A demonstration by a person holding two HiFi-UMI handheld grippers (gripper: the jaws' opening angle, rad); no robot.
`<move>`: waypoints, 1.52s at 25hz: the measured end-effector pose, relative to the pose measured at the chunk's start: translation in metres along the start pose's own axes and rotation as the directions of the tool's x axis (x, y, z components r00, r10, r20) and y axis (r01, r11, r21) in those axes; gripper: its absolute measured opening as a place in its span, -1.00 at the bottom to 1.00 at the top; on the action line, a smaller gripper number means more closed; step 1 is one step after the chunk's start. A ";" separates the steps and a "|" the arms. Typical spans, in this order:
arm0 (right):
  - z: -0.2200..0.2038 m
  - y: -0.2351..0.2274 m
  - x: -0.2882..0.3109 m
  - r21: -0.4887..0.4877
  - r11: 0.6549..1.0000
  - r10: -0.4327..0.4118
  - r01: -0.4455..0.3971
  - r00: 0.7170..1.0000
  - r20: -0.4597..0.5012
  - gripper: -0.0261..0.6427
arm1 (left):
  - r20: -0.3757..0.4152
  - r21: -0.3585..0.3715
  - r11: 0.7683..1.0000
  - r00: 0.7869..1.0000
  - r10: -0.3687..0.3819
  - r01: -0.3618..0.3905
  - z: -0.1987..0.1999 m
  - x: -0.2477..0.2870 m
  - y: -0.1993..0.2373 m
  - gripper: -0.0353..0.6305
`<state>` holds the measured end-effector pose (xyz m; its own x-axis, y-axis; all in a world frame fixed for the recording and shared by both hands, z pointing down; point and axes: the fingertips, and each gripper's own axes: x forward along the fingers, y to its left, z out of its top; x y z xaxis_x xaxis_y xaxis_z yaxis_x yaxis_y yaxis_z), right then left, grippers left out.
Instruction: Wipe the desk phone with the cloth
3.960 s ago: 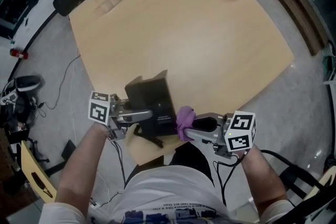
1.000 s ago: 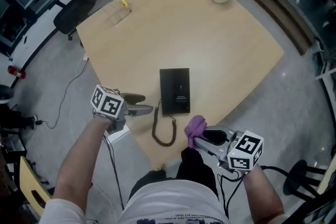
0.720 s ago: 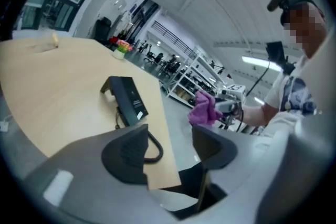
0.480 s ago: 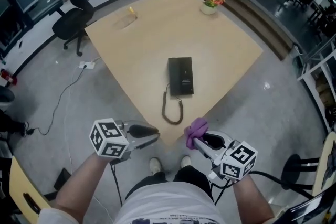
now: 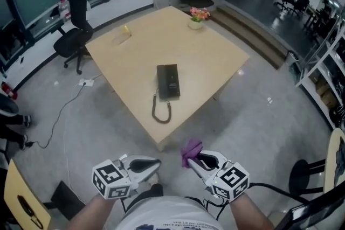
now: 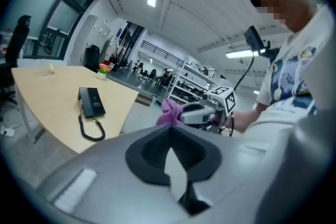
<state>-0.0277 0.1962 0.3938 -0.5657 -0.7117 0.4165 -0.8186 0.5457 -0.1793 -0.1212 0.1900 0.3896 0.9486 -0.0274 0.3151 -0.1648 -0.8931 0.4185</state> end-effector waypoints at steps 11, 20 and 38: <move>-0.072 0.053 -0.098 -0.036 0.999 0.033 -0.032 0.998 0.044 -0.65 | 0.010 -0.012 0.989 0.989 0.150 -0.150 -0.045 0.007 -0.101 -0.87; -0.067 0.094 -0.125 -0.055 0.998 0.029 -0.024 0.996 0.086 -0.65 | -0.015 0.009 0.993 0.993 0.119 -0.119 -0.064 -0.003 -0.149 -0.87; -0.045 0.184 -0.064 -0.123 0.992 0.012 -0.004 0.997 0.071 -0.65 | 0.008 0.019 0.996 0.996 0.085 -0.085 -0.087 -0.097 -0.130 -0.87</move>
<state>-0.1376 0.3622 0.3741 -0.5814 -0.7345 0.3500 -0.7980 0.5987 -0.0693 -0.2155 0.3474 0.3785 0.9332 -0.1065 0.3431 -0.2398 -0.8958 0.3742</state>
